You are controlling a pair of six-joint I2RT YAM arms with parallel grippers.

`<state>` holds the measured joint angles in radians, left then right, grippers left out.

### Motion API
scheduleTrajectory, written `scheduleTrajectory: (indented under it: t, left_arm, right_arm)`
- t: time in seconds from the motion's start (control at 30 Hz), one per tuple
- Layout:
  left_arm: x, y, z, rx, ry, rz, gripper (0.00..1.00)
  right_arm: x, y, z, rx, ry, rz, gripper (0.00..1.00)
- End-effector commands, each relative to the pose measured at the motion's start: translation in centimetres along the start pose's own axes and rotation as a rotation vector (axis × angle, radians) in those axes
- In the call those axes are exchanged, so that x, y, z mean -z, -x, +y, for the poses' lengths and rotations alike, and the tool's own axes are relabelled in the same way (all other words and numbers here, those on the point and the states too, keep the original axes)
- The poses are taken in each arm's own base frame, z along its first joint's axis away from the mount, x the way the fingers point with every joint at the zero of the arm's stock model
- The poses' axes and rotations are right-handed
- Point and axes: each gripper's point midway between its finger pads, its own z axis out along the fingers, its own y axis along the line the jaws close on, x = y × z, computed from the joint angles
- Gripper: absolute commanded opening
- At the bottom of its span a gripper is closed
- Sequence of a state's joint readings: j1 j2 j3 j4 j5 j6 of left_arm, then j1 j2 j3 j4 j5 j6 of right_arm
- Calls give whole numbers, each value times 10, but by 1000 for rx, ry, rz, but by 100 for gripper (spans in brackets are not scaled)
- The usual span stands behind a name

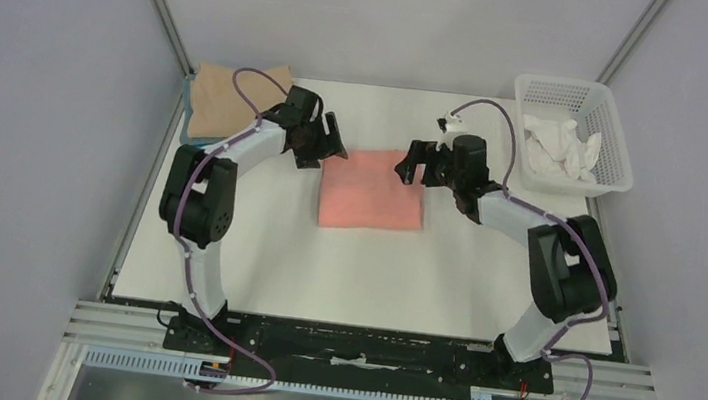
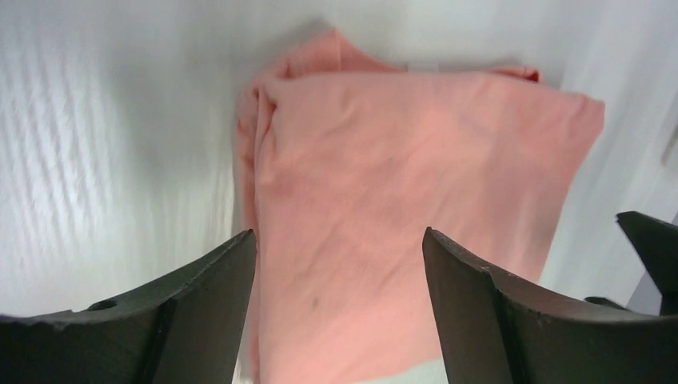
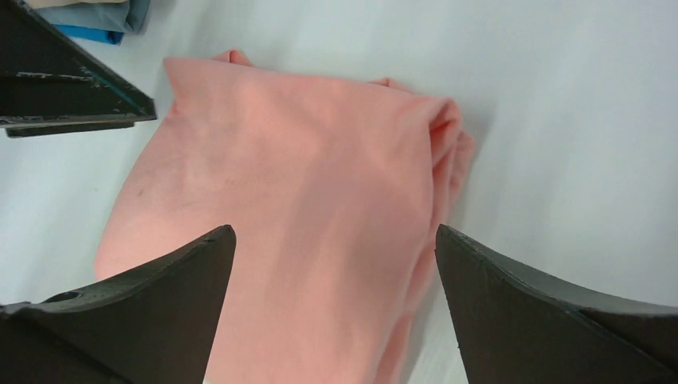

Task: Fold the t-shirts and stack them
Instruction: Fold the long partially folded tshirt into a neat square, then put the neatly folded tshirt into the corner of the board with the left arm

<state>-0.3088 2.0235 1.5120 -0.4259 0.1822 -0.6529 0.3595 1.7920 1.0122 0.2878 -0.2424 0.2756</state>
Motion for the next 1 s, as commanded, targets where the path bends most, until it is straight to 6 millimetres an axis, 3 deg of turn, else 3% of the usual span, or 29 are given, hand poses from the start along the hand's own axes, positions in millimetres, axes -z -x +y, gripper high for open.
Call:
scheduleTrajectory:
  t: [0.0, 0.07, 0.23, 0.43, 0.6, 0.77, 0.83, 0.97]
  left_arm:
    - [40, -15, 8, -67, -12, -28, 82]
    - [37, -30, 20, -55, -2, -12, 82]
    - [21, -50, 25, -45, -40, 45, 83]
    - [-2, -54, 38, -41, 13, 69, 83]
    - [-19, -79, 42, -84, 80, 133, 78]
    - [-31, -94, 52, -166, 321, 102, 60]
    - [-34, -104, 60, -215, 449, 114, 47]
    - [-41, -112, 57, -279, 558, 123, 2]
  right_arm:
    - [48, -13, -14, 36, -128, -14, 98]
    - [69, -34, -21, 9, -172, -20, 98]
    - [105, -50, -18, 24, -251, -66, 98]
    - [126, -58, 2, -5, -222, -126, 98]
    - [137, -56, 13, -41, -185, -196, 98]
    - [146, -57, 0, -74, -253, -236, 98]
    - [149, -59, -6, -101, -281, -251, 98]
    - [149, -59, 1, -109, -232, -274, 98]
